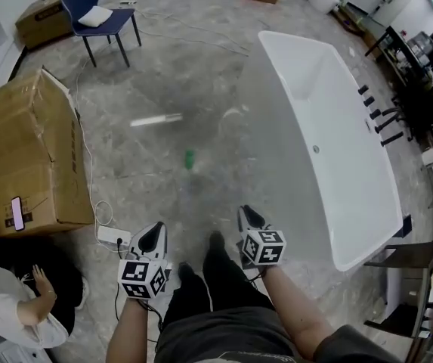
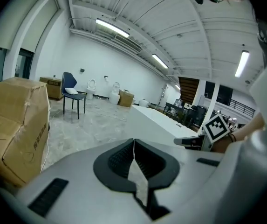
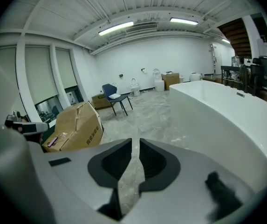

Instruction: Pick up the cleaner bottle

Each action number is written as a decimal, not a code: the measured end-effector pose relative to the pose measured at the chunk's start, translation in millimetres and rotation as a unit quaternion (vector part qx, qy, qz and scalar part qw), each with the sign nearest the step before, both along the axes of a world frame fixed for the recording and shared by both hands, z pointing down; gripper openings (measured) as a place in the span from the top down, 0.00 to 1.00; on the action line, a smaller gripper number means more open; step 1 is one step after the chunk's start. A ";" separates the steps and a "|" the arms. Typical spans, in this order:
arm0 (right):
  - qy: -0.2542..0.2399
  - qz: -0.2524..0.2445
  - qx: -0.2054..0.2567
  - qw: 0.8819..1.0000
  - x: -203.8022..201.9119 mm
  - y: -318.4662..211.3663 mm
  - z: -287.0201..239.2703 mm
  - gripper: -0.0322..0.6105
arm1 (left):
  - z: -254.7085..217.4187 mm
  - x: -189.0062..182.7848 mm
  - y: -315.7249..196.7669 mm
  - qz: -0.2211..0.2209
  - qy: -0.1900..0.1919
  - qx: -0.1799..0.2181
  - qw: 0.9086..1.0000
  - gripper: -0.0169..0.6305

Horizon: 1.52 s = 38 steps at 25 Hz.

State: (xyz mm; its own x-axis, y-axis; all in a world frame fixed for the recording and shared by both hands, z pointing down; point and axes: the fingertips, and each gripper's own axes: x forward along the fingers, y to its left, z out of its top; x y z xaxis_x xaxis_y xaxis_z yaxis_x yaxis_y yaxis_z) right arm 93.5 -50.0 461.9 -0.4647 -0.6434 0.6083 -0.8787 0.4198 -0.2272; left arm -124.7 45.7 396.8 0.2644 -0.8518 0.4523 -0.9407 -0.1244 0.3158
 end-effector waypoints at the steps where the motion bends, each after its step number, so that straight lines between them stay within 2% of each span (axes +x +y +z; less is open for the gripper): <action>1: 0.006 -0.003 -0.004 1.000 -6.6 -8.0 12.7 0.89 | 10.3 -6.2 -8.4 -0.003 -0.001 -0.003 1.000 0.95; 5: 0.024 -0.018 -0.016 0.999 -38.2 -51.3 71.1 0.88 | 55.3 -34.2 -52.8 -0.021 -0.001 -0.008 1.000 0.95; 7: 0.021 -0.023 -0.022 0.999 -53.9 -76.1 103.3 0.71 | 77.8 -47.7 -78.6 -0.033 0.003 -0.006 0.999 0.95; 11: 0.032 -0.034 -0.029 0.998 -83.7 -123.8 171.0 0.65 | 128.8 -76.2 -130.7 -0.056 0.010 -0.003 0.998 0.95; 16: 0.051 -0.052 -0.030 0.997 -116.5 -165.8 254.8 0.53 | 206.9 -103.0 -180.6 -0.068 0.007 -0.025 0.997 0.95; 21: 0.088 -0.073 -0.030 0.993 -133.5 -202.5 346.2 0.52 | 297.1 -126.2 -212.6 -0.088 0.009 -0.045 0.995 0.95; 26: 0.081 -0.073 -0.022 0.994 -144.3 -231.7 429.3 0.52 | 380.5 -143.3 -245.5 -0.089 0.007 -0.050 0.995 0.95; 30: 0.075 -0.088 -0.022 0.993 -158.5 -243.9 491.6 0.52 | 436.9 -152.8 -275.5 -0.090 0.011 -0.040 0.995 0.95; 38: 0.047 -0.099 0.022 0.994 -188.6 -274.1 579.2 0.52 | 520.7 -163.5 -315.1 -0.067 -0.007 -0.010 0.998 0.95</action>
State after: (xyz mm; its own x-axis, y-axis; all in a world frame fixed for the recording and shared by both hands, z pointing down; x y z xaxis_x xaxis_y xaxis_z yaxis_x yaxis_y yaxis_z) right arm -95.1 -324.1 1041.2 -0.5273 -0.5722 0.6281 -0.7946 0.5938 -0.1262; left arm -288.2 -269.4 917.6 0.1427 -0.8693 0.4732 -0.9529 0.0086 0.3031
